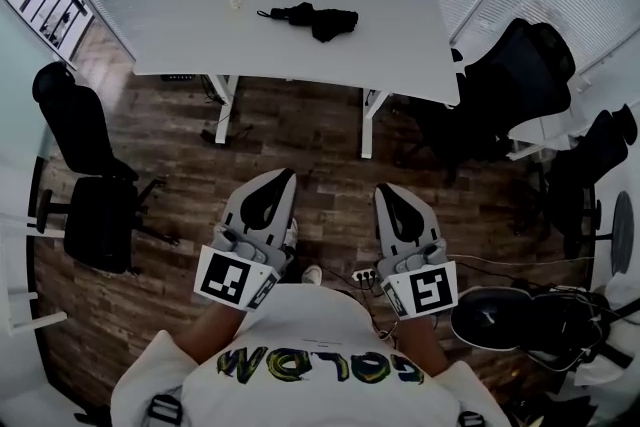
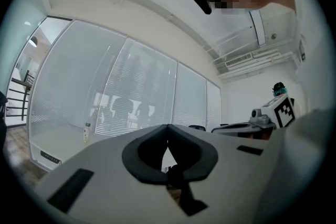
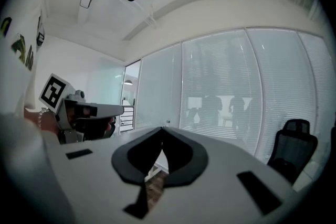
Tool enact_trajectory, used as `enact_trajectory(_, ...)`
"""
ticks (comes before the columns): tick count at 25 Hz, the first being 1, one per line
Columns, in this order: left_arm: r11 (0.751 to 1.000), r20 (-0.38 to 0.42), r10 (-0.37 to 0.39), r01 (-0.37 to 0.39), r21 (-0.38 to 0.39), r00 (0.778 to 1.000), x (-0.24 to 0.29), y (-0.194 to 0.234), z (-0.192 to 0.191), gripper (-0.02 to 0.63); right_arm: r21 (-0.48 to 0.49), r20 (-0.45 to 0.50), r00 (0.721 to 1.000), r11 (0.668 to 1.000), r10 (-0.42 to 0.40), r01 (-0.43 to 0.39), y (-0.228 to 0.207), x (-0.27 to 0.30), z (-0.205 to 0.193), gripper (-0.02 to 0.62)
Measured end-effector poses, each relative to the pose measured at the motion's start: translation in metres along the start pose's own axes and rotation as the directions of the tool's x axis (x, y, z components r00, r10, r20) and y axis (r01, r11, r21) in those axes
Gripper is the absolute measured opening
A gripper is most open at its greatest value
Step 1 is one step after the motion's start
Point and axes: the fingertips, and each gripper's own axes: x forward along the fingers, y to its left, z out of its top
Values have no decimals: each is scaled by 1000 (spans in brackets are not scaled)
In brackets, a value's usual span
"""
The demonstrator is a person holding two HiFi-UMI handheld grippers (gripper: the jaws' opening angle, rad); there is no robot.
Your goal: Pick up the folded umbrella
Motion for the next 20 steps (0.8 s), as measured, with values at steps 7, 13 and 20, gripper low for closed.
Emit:
enact_trajectory(7,1000,4,-12,12,-7,1000,38,73,9,11,-14,6,1000,1000,0,0,-4,85,13,12)
enact_trajectory(13,999,-10,-46,46,1,999,60,123,15,11,-16,16,1000,1000,-11,12,-1,144,25,12)
enact_trajectory(20,998,-24,-61,60,-7,998,81,152,13,11,-10,-1,1000,1000,-16,16,-3,178,23,12)
